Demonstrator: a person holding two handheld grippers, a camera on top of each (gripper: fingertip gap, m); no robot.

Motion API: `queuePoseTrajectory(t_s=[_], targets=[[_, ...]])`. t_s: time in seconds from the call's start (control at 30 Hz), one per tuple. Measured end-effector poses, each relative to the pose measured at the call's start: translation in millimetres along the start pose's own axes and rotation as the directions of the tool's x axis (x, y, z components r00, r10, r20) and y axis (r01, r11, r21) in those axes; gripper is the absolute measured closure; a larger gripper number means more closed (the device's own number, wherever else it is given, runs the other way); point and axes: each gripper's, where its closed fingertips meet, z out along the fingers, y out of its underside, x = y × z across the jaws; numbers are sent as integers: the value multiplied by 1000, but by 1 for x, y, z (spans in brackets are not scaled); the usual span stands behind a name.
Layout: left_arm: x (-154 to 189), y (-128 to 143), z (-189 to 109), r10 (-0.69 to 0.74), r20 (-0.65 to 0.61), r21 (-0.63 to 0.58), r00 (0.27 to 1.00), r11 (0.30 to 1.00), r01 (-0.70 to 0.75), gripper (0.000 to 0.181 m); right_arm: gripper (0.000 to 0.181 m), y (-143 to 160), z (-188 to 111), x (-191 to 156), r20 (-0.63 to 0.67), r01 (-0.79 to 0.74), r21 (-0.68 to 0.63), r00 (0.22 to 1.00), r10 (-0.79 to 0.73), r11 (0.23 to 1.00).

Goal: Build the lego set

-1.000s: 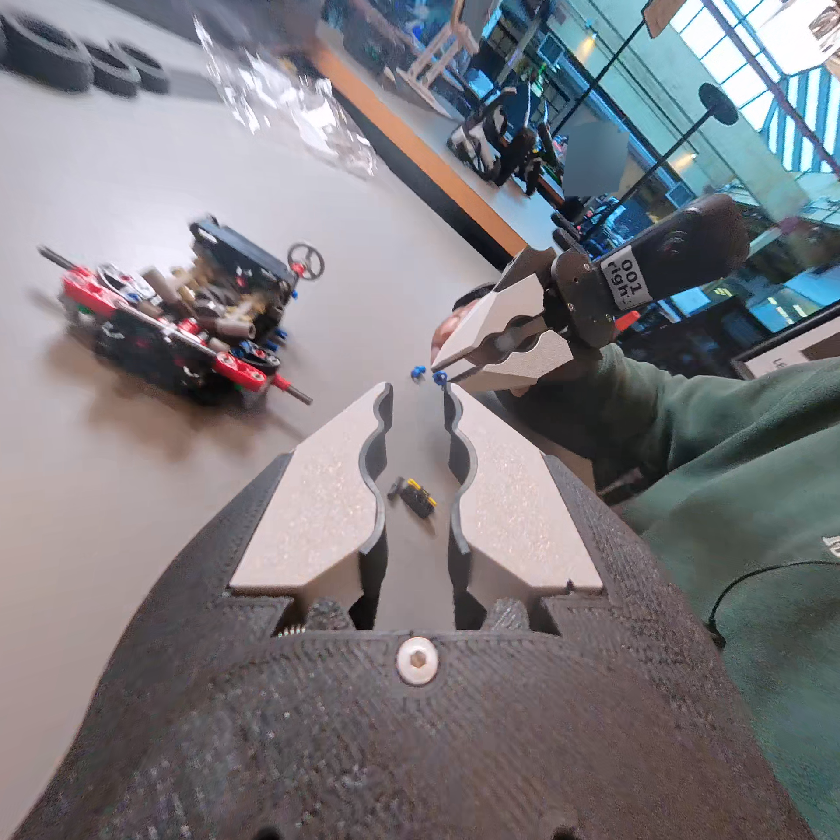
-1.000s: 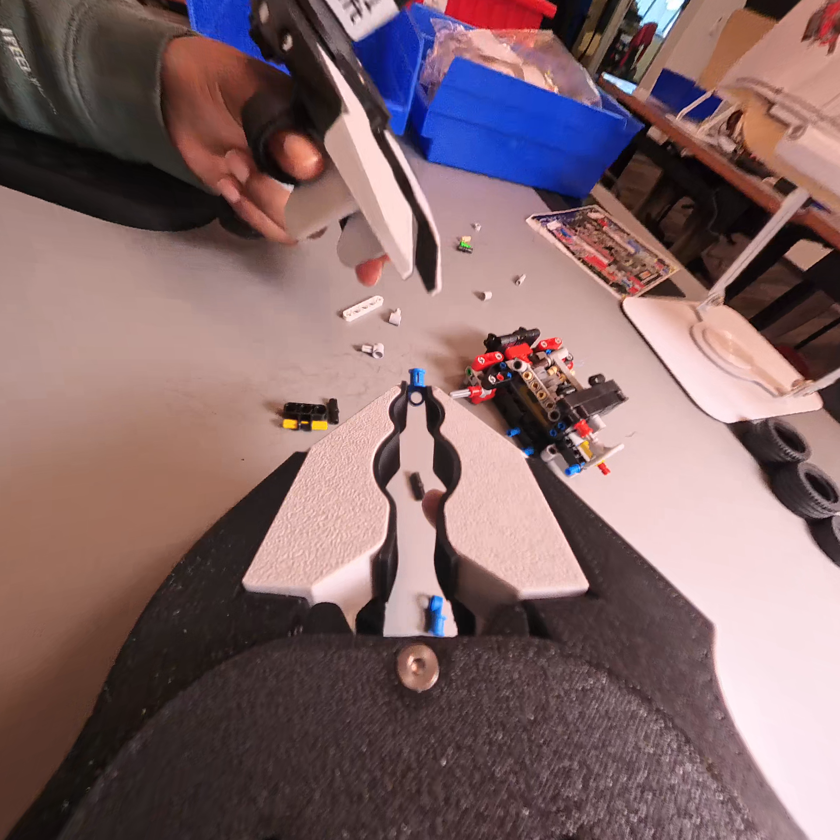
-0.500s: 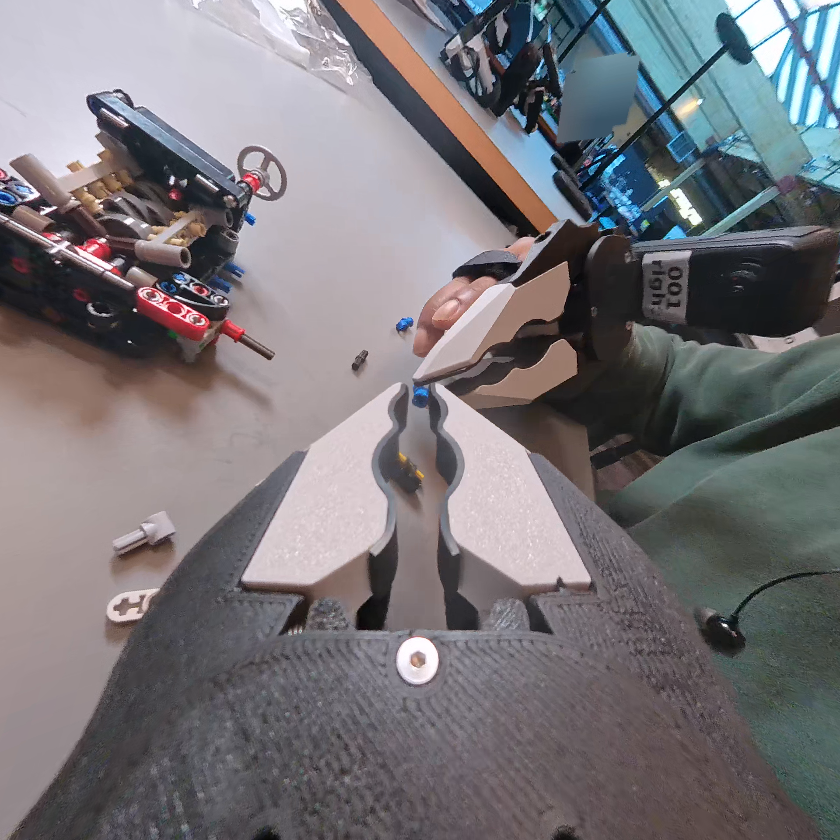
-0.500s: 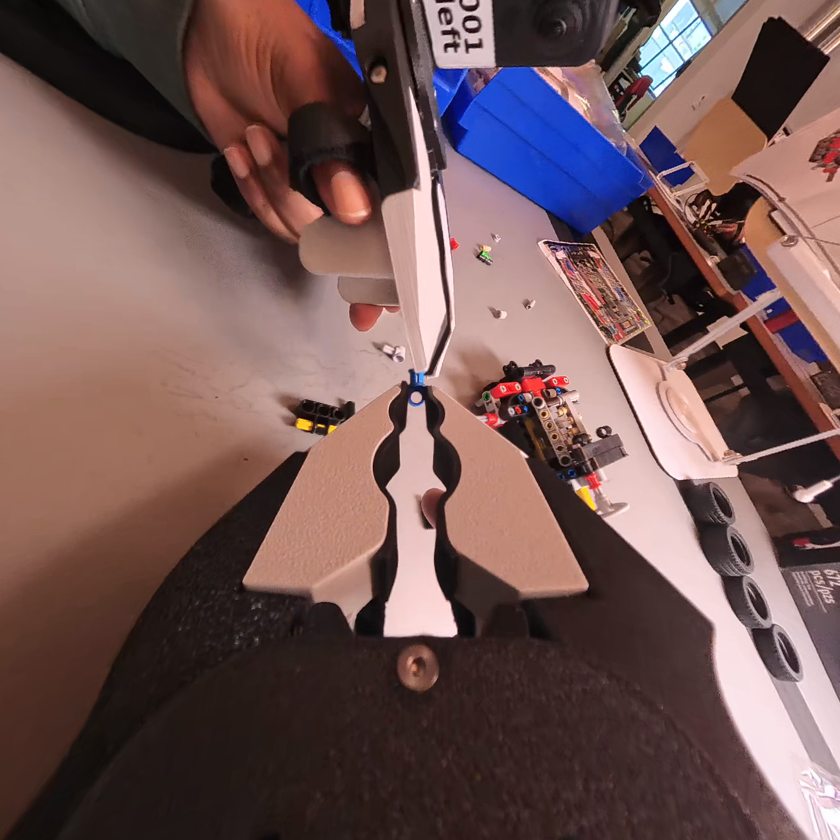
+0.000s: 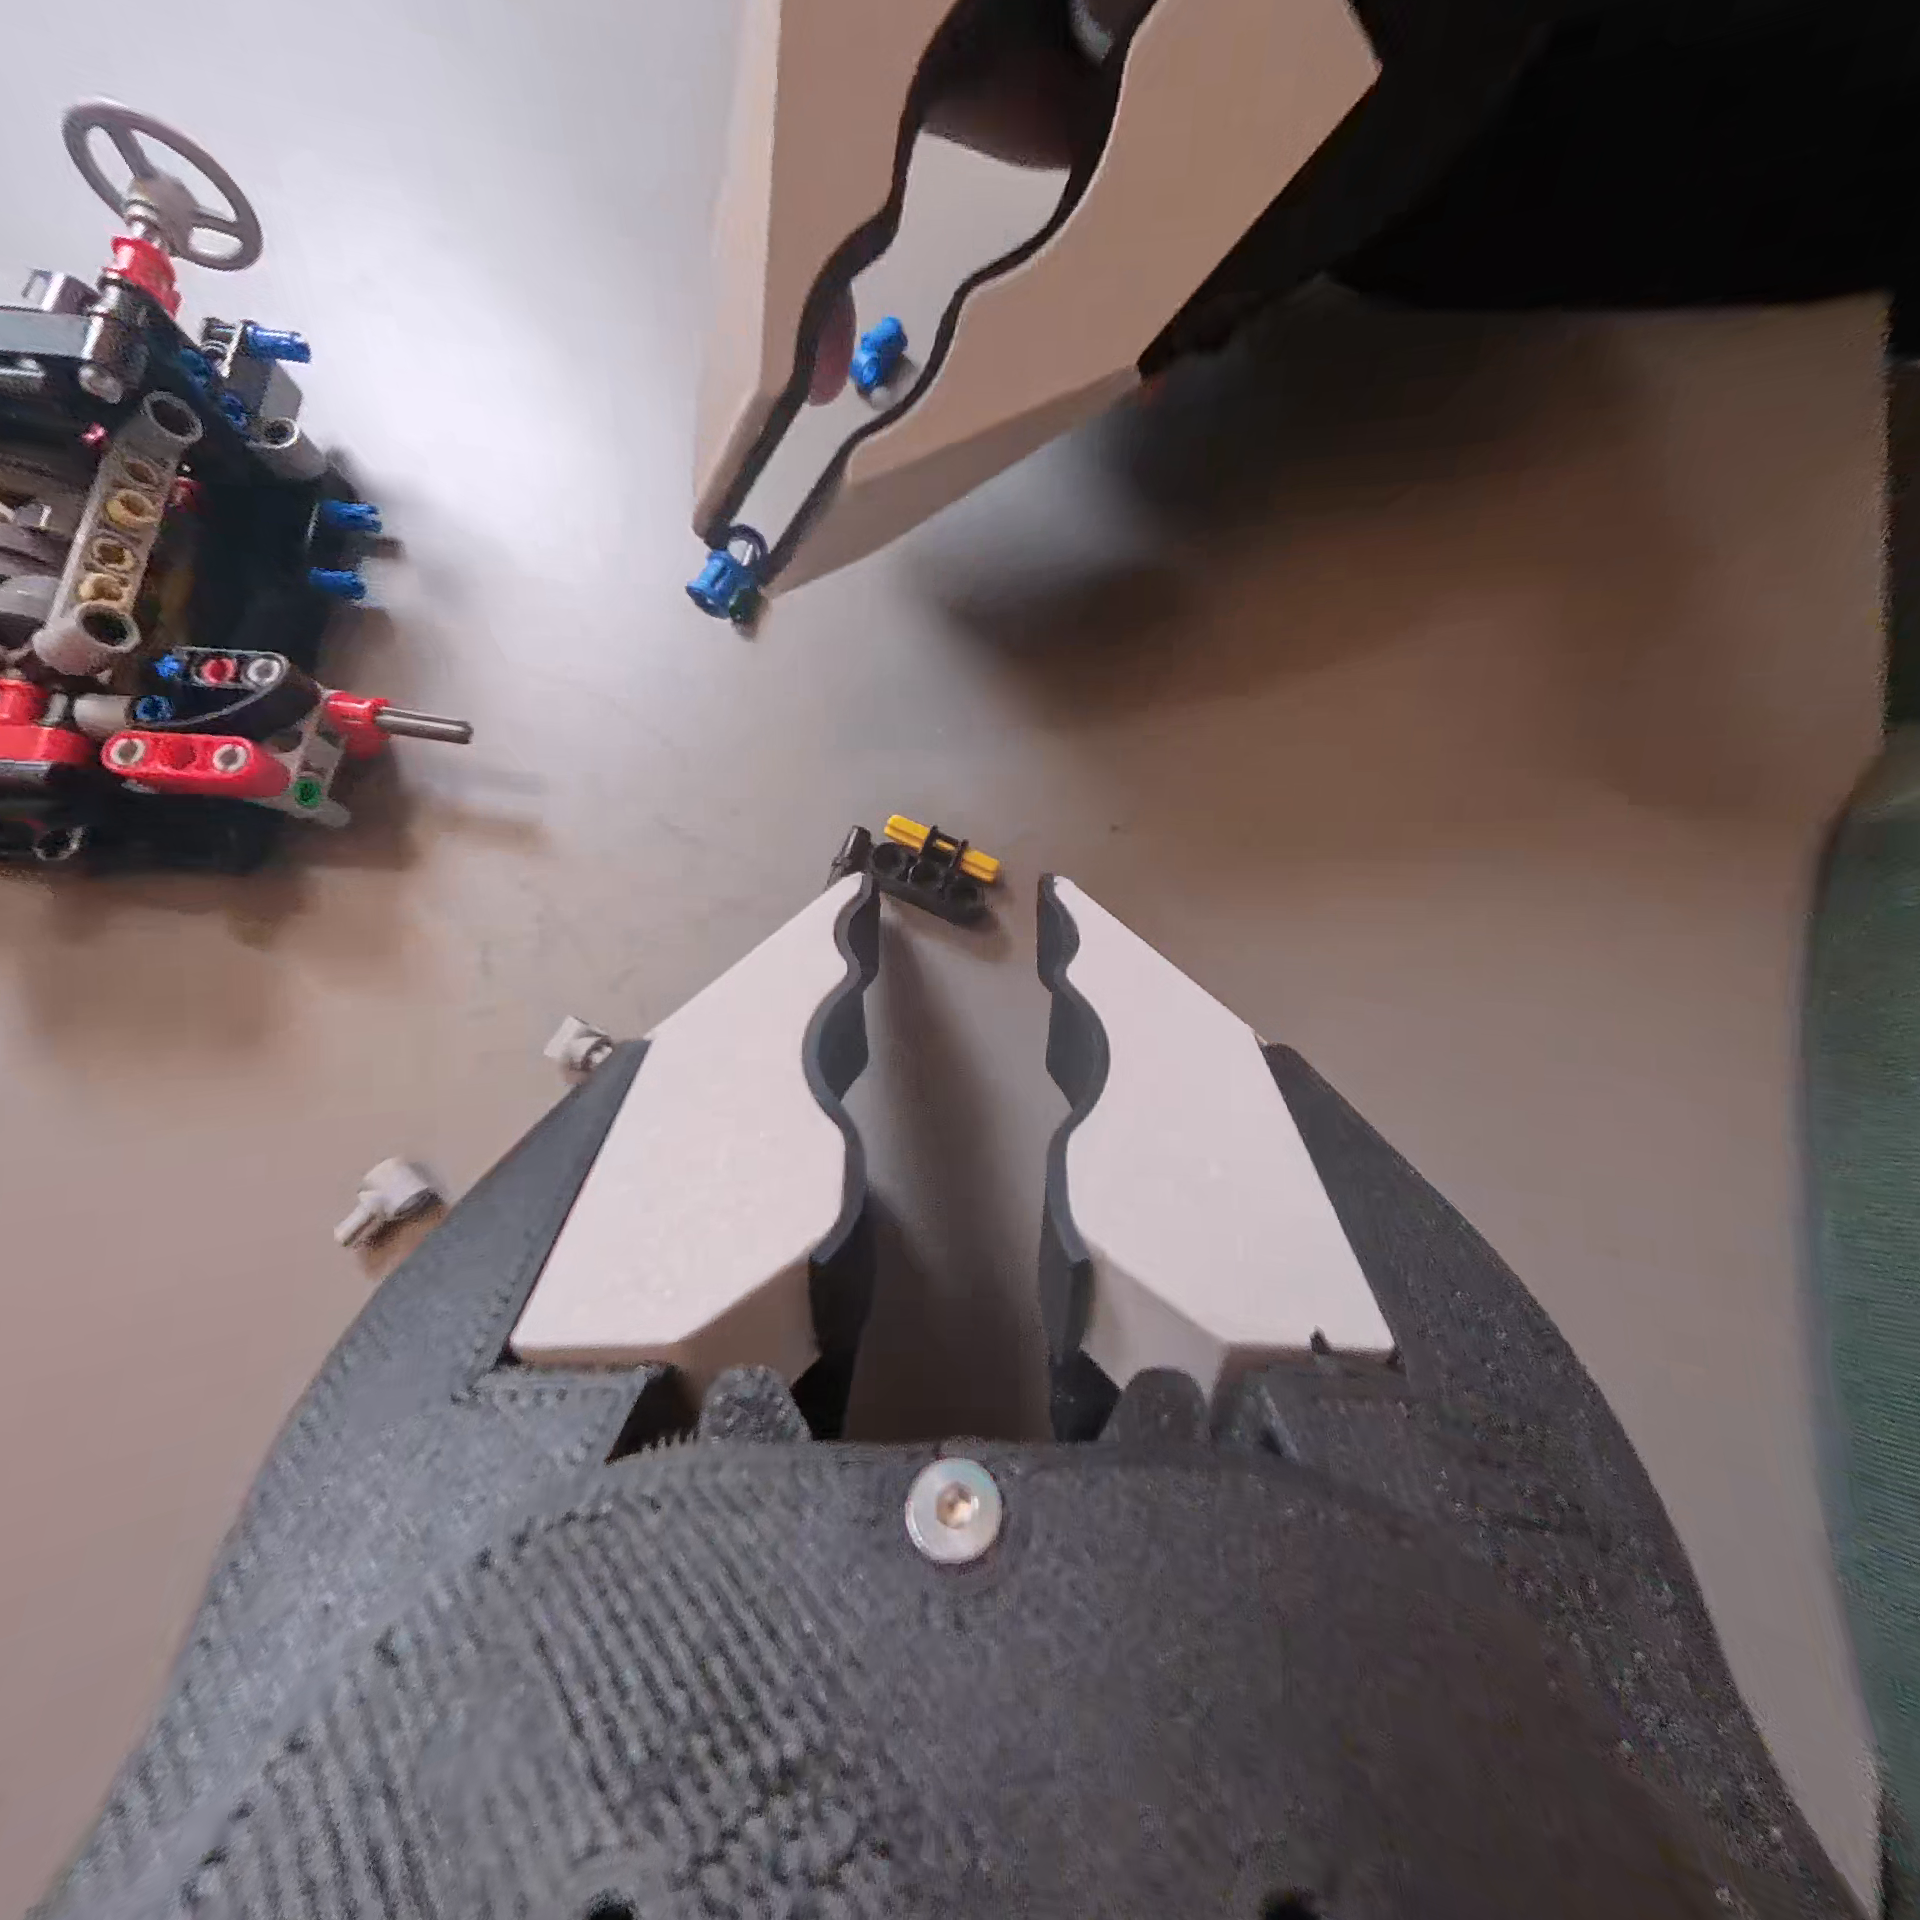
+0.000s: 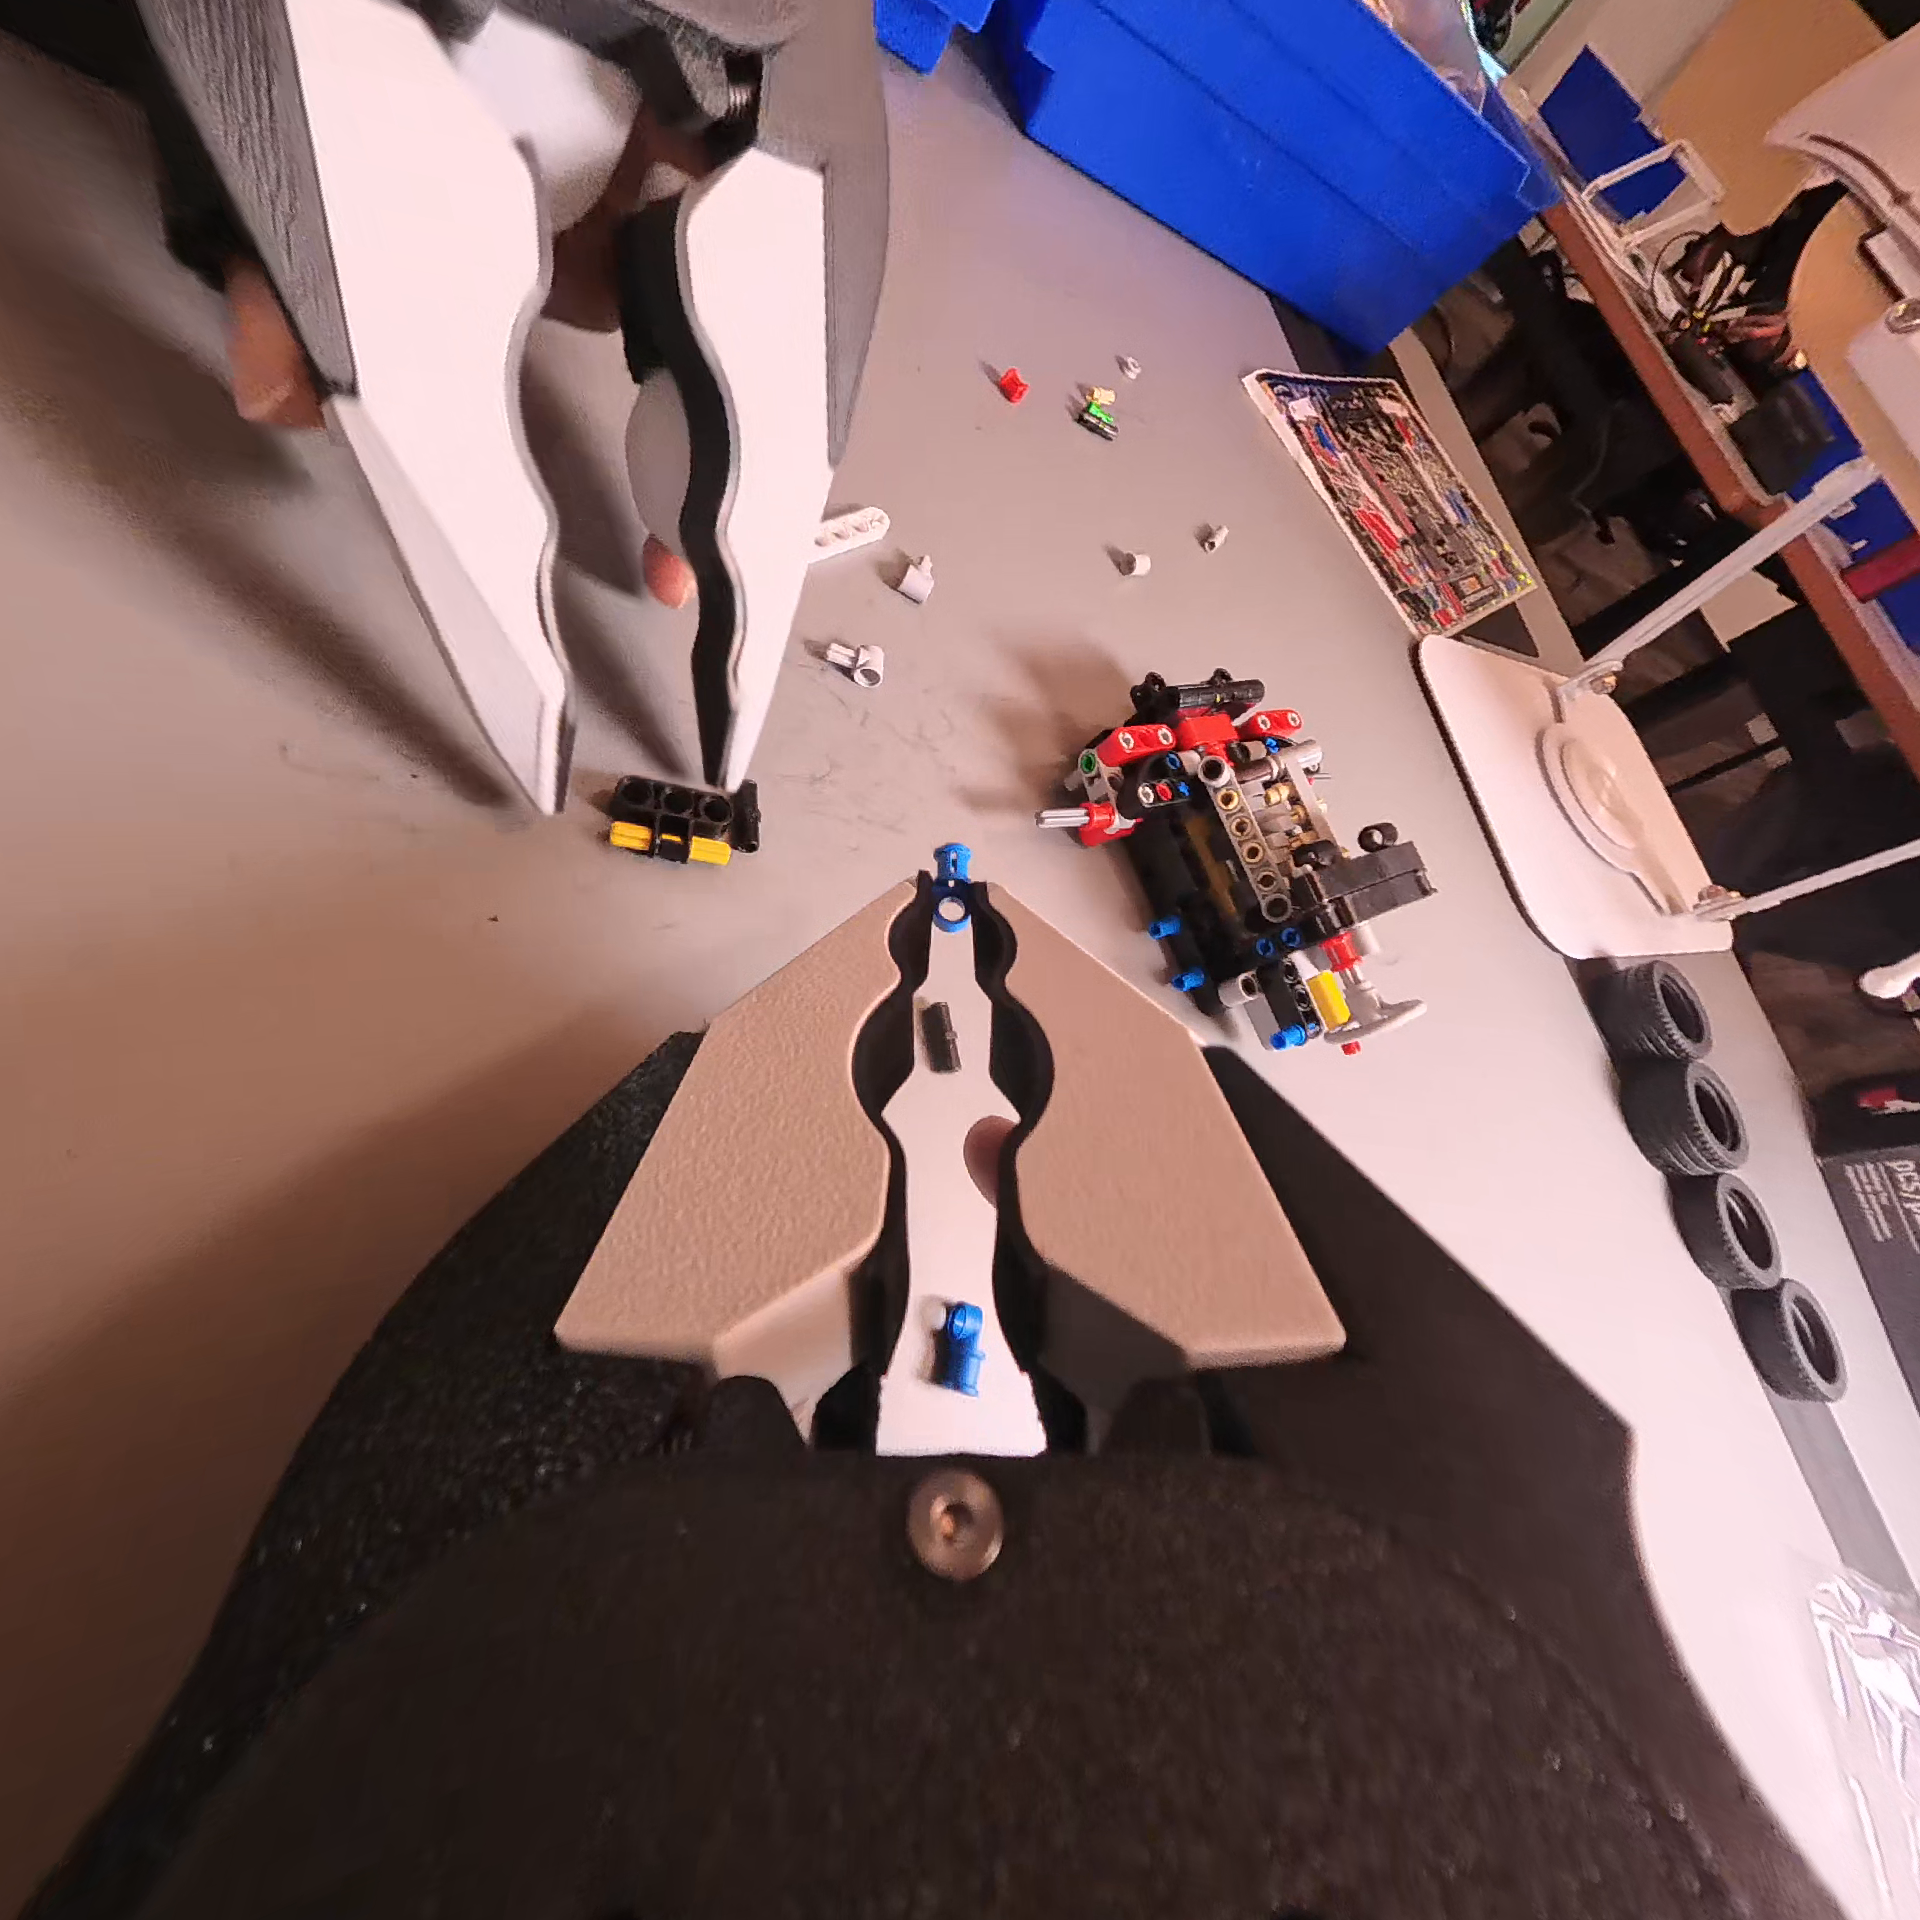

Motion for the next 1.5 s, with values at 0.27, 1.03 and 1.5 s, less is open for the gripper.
queuePoseTrajectory(t_s=[0.27,1.03,1.5], targets=[[1,6,0,231,-89,10,969,973,-231,168,176,0,-1,-3,29,-13,0,1000,13,1000],[3,-1,-6,293,-158,94,943,955,-281,167,176,6,-9,-51,298,31,-45,954,-17,998],[13,-1,7,320,-201,59,926,947,-315,167,176,8,-8,-61,342,32,-59,940,-10,998]])
